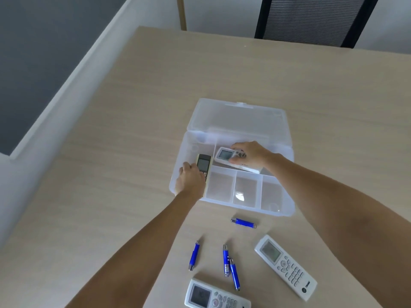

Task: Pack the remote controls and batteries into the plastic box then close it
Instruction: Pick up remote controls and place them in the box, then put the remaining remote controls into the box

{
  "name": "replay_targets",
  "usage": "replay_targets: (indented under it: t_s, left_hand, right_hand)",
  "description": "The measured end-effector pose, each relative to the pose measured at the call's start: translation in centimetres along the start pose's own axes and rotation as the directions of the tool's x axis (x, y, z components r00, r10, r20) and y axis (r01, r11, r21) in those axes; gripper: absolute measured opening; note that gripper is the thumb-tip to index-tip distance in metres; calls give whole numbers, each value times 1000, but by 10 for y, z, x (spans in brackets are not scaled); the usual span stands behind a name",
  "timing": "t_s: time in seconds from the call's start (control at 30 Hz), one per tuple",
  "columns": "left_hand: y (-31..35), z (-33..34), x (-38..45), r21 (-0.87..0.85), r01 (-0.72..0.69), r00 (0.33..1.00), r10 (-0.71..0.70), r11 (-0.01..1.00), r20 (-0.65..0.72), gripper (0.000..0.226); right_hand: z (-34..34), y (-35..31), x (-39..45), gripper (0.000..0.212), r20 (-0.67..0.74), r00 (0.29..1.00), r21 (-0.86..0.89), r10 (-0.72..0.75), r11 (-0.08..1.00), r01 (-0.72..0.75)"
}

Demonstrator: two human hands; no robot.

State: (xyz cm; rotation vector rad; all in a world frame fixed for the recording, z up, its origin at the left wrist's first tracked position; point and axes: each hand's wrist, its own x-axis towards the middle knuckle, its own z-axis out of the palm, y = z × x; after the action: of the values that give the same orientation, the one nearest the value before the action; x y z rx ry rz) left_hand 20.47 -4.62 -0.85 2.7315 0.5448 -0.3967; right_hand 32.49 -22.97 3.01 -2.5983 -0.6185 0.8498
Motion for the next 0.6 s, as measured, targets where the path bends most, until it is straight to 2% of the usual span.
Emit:
replay_targets:
  t_s: [0.13, 0.27, 0.37, 0.43, 0.5, 0.6]
  left_hand:
    - [2, -2, -4, -39, 9, 996, -12, 999, -89, 29]
    - [1, -4, -6, -119, -20, 985, -1, 993, -172, 26]
    - [-3, -8, -10, -264, -176, 956, 100, 948, -277, 23]
    - [-7, -12, -19, -323, -320, 910, 193, 891, -368, 32]
    - [-10, -14, -37, -333, -430, 863, 274, 839, -425, 35]
    - [-25, -10, -73, -308, -547, 826, 443, 778, -349, 31]
  right_hand:
    - [10, 0, 8, 56, 94, 995, -25, 14, 1000, -12]
    - [23, -12, 6, 31, 73, 996, -64, 44, 997, -39]
    - [19, -25, -10, 29, 32, 997, -54, 68, 996, -66]
    - [17, -28, -30, 32, -39, 999, -28, 33, 999, -34]
    - [21, -24, -58, 39, -196, 980, 32, -24, 999, 31]
    - [38, -7, -113, 30, -471, 878, 103, -89, 983, 154]
